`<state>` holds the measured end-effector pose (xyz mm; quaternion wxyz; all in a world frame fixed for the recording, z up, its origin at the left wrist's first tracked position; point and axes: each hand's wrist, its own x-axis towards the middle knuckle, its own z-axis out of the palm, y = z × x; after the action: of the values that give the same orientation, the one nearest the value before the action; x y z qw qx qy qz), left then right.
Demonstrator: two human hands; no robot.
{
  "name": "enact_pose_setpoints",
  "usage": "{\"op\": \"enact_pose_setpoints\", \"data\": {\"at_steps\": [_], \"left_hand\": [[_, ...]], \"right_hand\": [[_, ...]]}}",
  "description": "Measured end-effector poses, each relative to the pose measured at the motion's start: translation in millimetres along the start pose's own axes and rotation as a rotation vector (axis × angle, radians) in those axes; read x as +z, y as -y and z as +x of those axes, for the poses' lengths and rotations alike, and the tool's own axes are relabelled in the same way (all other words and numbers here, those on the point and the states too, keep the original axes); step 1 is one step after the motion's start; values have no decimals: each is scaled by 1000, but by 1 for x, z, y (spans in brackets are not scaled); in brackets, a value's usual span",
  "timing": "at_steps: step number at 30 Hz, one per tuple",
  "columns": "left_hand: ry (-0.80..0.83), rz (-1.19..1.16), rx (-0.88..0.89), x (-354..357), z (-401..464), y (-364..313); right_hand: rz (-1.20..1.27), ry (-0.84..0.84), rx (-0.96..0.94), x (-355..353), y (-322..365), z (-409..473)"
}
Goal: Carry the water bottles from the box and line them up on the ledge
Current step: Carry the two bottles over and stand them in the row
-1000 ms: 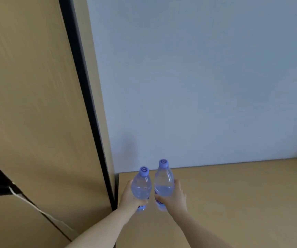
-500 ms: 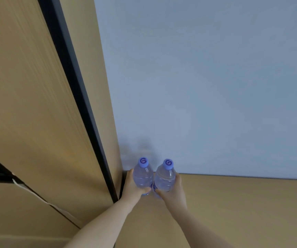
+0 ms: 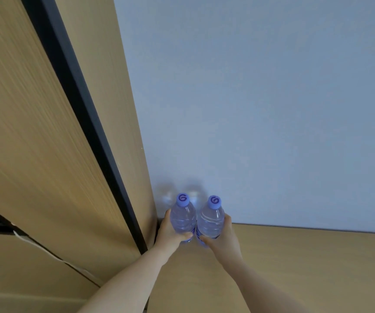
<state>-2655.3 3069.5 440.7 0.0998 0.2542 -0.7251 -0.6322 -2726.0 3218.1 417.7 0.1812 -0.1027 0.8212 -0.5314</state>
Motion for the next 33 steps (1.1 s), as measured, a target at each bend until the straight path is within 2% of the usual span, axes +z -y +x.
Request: {"op": "enact_pose_setpoints", "data": {"at_steps": [5,7,11,14,19,23,28,33], "left_hand": [[47,-4,-23,-2,-1,5],[82,-11,-86,-4,-1,6],[20,15,-272,-8,-14,13],[23,123,-390,-8,-37,23],[-23,234,-368,-17,-78,36],[40,216,-448,-37,-110,39],[50,191,-507,-106,-158,52],[-102,189,-500,-205,-225,71]], "right_hand": [[12,48,3,-3,0,4],[10,55,2,-3,-2,4],[-24,50,58,-2,-8,-4],[-145,69,128,-1,-18,-19],[-326,156,180,13,-29,-61],[-398,221,147,38,-19,-97],[-454,336,80,92,18,-141],[-525,511,-56,178,70,-190]]}}
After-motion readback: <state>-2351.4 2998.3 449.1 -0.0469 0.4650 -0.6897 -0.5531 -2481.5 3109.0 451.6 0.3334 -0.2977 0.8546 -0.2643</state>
